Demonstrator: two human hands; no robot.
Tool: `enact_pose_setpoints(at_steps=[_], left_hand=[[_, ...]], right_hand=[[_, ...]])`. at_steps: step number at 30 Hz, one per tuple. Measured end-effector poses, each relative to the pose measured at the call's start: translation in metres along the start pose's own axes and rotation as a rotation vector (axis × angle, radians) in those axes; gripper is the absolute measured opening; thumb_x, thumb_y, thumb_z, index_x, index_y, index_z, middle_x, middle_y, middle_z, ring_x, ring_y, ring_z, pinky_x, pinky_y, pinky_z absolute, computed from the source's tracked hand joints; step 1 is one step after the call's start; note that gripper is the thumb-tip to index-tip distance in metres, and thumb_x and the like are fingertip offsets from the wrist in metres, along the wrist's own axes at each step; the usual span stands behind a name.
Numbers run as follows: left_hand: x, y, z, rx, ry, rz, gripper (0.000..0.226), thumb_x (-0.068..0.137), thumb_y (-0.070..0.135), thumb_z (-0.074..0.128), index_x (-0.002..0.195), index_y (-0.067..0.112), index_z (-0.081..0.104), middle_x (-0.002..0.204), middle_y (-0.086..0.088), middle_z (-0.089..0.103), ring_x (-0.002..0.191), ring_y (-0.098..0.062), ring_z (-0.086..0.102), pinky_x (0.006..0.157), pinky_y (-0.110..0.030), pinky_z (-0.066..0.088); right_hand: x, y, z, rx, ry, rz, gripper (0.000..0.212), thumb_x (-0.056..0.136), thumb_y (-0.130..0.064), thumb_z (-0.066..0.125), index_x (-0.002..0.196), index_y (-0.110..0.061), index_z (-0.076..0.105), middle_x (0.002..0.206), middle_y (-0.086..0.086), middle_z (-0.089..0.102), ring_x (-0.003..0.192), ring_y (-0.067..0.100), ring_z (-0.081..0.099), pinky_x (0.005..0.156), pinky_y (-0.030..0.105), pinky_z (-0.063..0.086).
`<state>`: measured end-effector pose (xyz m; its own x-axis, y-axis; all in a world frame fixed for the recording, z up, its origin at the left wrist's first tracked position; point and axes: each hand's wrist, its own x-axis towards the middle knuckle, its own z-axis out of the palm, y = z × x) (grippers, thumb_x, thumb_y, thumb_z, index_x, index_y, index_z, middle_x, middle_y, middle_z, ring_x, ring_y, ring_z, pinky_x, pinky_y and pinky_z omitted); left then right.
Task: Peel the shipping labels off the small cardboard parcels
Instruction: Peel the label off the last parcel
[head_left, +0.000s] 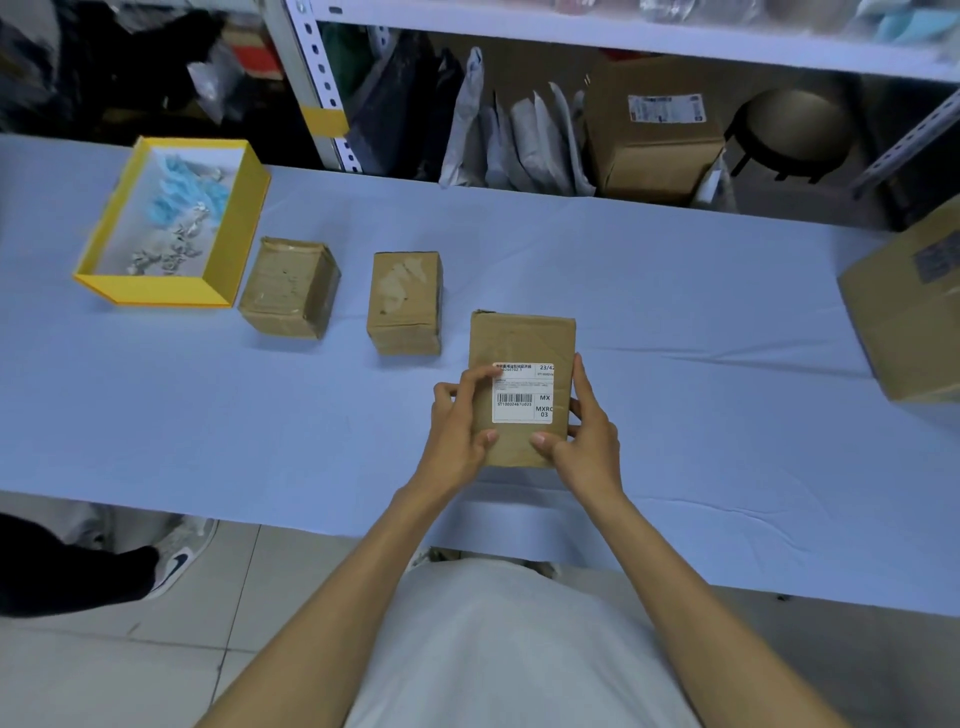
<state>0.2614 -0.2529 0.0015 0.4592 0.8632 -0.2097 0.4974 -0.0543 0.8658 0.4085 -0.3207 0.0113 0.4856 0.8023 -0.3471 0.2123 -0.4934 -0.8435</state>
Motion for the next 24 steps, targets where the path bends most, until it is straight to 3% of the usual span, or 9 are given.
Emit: enact_pose_setpoints(at_steps=[5, 14, 19, 24], left_hand=[[0.001, -0.001, -0.003, 0.025, -0.003, 0.027, 0.081, 0.086, 0.0, 0.062, 0.142, 0.045, 0.025, 0.117, -0.01, 0.037, 0.109, -0.022, 0.045, 0.098, -0.032, 0.044], [0.006, 0.001, -0.008, 0.022, -0.048, 0.0, 0.079, 0.079, -0.001, 0.061, 0.135, 0.047, 0.03, 0.12, -0.007, 0.038, 0.112, -0.018, 0.042, 0.096, -0.042, 0.049], [0.01, 0.005, -0.007, 0.042, -0.056, -0.008, 0.076, 0.073, -0.005, 0.058, 0.128, 0.041, 0.031, 0.122, -0.008, 0.038, 0.112, -0.018, 0.04, 0.098, -0.032, 0.043], [0.008, 0.007, -0.005, 0.05, -0.029, -0.027, 0.069, 0.075, -0.005, 0.061, 0.127, 0.029, 0.031, 0.117, -0.003, 0.035, 0.115, -0.019, 0.042, 0.105, -0.039, 0.04]], right_hand=[[0.0, -0.001, -0.002, 0.012, -0.003, 0.008, 0.107, 0.073, 0.0, 0.072, 0.15, -0.047, 0.014, 0.113, -0.014, 0.059, 0.1, 0.017, 0.065, 0.087, 0.039, 0.056], [0.001, -0.001, -0.003, -0.001, -0.01, -0.002, 0.108, 0.072, -0.001, 0.073, 0.15, -0.046, 0.014, 0.111, -0.016, 0.059, 0.098, 0.015, 0.066, 0.084, 0.034, 0.057], [0.002, 0.001, -0.004, -0.016, -0.017, -0.002, 0.108, 0.073, -0.001, 0.073, 0.151, -0.045, 0.012, 0.109, -0.015, 0.06, 0.092, 0.012, 0.066, 0.081, 0.03, 0.057], [0.003, 0.003, -0.003, -0.021, -0.011, -0.006, 0.109, 0.072, -0.002, 0.073, 0.15, -0.046, 0.012, 0.106, -0.018, 0.06, 0.09, 0.009, 0.065, 0.083, 0.034, 0.057]])
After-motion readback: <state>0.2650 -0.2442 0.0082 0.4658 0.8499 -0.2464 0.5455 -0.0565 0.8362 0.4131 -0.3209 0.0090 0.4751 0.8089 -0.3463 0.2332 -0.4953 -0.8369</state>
